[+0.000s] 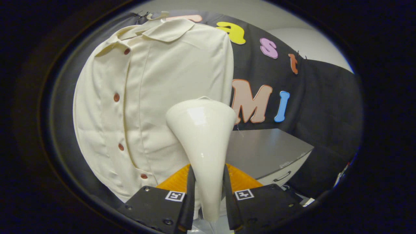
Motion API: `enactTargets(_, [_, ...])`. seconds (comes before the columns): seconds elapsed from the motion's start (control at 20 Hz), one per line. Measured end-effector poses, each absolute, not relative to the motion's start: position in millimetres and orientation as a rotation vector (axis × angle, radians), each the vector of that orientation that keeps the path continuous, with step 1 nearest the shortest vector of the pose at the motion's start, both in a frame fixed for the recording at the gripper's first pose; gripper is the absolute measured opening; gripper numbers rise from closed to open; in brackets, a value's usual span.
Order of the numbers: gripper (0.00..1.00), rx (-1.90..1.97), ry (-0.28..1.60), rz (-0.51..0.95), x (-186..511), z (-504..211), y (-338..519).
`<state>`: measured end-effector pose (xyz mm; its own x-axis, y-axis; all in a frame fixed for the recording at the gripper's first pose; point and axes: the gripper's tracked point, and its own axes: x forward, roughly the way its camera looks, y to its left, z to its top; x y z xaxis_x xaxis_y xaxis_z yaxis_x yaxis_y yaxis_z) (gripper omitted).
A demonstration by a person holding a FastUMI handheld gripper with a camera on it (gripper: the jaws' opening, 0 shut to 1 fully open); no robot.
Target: Iron the clothes twice with a garment steamer, once on the left side and once on the right side.
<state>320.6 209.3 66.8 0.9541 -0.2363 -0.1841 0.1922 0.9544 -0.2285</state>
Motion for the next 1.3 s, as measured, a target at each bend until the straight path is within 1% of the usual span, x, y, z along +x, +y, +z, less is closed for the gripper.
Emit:
enactTargets(0.2, [0.41, -0.186, 0.243, -0.237, 314.7, 36.8, 202.7])
enactTargets(0.5, [0.42, -0.176, 0.325, -0.281, 302.7, -33.9, 180.0])
enactTargets(0.55, [0.42, -0.164, 0.324, -0.272, 298.3, -45.7, 184.2])
enactTargets(0.7, [0.42, -0.204, 0.323, -0.265, 302.2, -50.0, 195.4])
enactTargets(1.3, [0.42, -0.211, 0.491, -0.265, 281.6, -148.2, 207.1])
